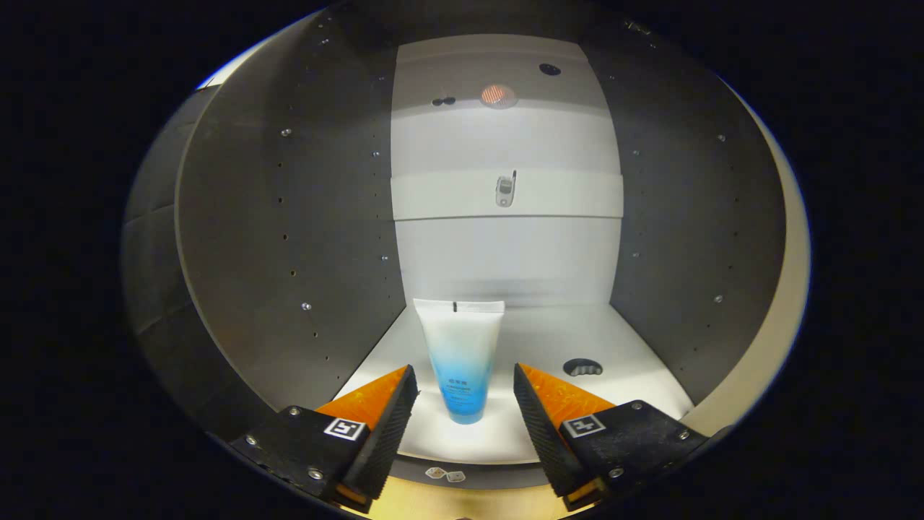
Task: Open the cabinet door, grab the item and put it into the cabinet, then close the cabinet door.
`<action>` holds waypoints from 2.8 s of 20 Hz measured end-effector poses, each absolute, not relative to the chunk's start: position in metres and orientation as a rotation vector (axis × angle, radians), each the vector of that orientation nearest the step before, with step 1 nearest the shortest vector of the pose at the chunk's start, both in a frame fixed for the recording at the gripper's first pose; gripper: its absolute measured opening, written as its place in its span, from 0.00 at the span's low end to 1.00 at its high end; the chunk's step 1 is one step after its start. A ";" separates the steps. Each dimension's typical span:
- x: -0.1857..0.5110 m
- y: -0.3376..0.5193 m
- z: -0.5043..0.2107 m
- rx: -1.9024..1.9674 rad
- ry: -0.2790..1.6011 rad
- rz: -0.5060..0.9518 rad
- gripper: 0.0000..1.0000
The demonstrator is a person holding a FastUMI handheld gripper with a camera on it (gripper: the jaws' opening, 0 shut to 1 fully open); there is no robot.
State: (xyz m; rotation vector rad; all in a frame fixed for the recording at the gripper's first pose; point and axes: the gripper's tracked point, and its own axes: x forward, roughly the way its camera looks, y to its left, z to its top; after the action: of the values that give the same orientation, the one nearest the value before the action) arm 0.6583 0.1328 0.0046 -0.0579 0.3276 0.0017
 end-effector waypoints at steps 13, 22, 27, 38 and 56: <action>0.493 0.129 0.081 -0.016 0.125 0.060 0.93; 0.377 0.131 0.093 -0.001 0.072 0.119 0.93; 0.316 0.127 0.099 -0.021 0.054 0.141 0.93; 0.239 0.047 0.097 0.013 0.065 0.041 0.93; 0.236 -0.145 0.154 0.043 -0.053 -0.388 0.95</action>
State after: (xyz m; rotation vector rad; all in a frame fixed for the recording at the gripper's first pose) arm 0.2356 -0.1449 0.1542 0.0434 -0.0534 -0.3883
